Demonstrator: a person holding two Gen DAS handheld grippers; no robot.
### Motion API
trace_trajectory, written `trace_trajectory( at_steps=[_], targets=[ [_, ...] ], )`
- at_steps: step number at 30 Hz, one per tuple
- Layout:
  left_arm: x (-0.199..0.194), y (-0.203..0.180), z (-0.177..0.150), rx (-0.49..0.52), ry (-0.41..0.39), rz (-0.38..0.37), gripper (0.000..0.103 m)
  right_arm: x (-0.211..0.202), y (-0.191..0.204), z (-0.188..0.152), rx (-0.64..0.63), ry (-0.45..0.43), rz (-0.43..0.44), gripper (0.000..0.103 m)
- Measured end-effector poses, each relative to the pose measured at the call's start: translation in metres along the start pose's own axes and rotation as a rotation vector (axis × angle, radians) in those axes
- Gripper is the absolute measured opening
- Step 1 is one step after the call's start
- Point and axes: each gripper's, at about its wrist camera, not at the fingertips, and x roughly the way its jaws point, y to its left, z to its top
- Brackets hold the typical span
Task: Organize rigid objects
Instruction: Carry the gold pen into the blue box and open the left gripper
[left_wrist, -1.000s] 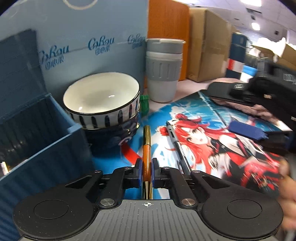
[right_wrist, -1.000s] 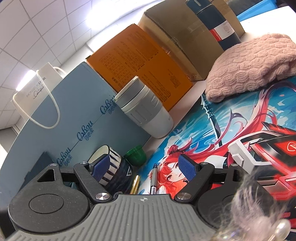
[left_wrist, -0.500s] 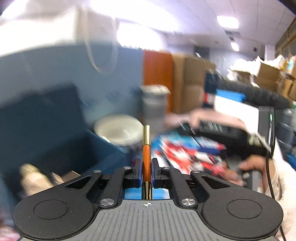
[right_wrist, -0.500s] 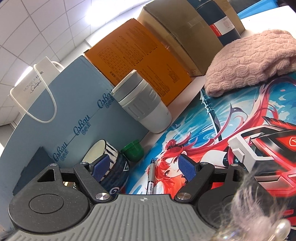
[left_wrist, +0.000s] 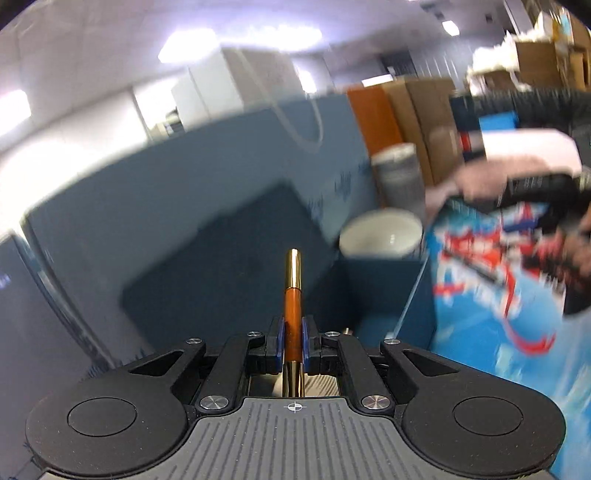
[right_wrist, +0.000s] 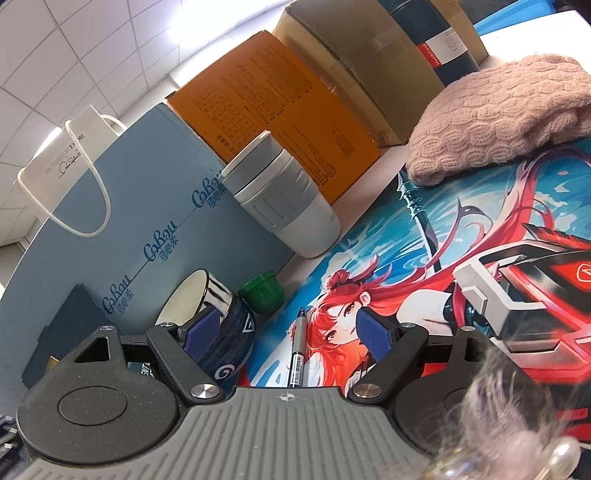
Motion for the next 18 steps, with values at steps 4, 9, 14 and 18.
trace_trajectory(
  at_steps=[4, 9, 14, 18],
  targets=[
    [0.017, 0.007, -0.014, -0.024, 0.080, -0.099, 0.008, 0.002, 0.000, -0.001, -0.002, 0.008, -0.001, 0.081],
    [0.025, 0.014, -0.021, -0.094, 0.096, -0.203, 0.008, 0.002, -0.001, 0.000, -0.002, 0.012, 0.001, 0.081],
    [0.028, 0.012, -0.022, -0.108, 0.094, -0.195, 0.014, 0.003, -0.001, 0.000, -0.003, 0.015, 0.002, 0.081],
    [0.024, 0.012, -0.023, -0.116, 0.085, -0.172, 0.016, 0.003, -0.001, 0.000, -0.003, 0.016, 0.002, 0.081]
  ],
)
